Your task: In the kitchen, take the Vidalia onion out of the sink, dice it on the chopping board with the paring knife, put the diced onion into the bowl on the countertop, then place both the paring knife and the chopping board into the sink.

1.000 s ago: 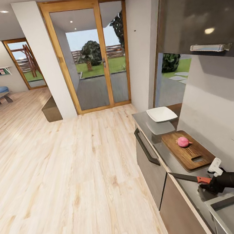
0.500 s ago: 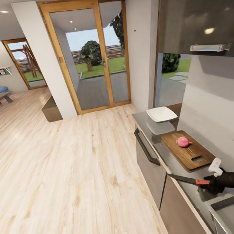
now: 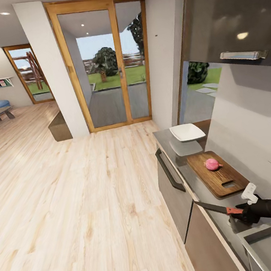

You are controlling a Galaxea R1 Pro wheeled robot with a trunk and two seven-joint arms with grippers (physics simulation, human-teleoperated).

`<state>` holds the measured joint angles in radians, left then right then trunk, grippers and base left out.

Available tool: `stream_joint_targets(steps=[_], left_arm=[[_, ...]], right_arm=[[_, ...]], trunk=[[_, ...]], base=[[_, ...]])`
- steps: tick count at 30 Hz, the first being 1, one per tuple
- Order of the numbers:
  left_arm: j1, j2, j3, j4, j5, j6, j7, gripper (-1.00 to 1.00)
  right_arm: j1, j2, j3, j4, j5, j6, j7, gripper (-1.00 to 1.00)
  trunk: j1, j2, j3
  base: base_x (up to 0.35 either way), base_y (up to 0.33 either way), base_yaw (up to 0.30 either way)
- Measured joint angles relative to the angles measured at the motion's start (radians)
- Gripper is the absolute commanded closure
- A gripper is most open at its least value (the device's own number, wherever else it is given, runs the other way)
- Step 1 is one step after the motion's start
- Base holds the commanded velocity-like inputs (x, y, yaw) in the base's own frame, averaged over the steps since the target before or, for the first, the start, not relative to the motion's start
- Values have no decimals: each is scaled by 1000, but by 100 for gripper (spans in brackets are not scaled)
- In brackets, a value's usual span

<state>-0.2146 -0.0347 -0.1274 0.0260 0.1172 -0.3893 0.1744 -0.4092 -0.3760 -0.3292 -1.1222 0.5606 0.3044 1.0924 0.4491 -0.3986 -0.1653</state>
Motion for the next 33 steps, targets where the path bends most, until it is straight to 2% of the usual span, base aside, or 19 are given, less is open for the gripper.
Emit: stream_joint_targets(steps=[9,13,16,26,28,33], left_arm=[[0,0,0,0,0,0,0,-100],[0,0,0,0,0,0,0,-100],[0,0,0,0,0,0,0,-100],[0,0,0,0,0,0,0,-100],[0,0,0,0,0,-1,0,-100],[0,0,0,0,0,0,0,-100]], right_arm=[[0,4,5,-2,0,-1,5,100],[0,4,62,-25,7,-11,2,100],[0,4,81,-33,7,-12,2,100],[0,7,87,-36,6,-11,2,100],[-1,24,92,-43,8,-13,2,100],[0,33,97,-48,6,-10,4,100]], trunk=[[0,0,0],[0,0,0],[0,0,0],[0,0,0],[0,0,0],[0,0,0]], base=[[0,0,0],[0,0,0],[0,0,0],[0,0,0],[0,0,0],[0,0,0]])
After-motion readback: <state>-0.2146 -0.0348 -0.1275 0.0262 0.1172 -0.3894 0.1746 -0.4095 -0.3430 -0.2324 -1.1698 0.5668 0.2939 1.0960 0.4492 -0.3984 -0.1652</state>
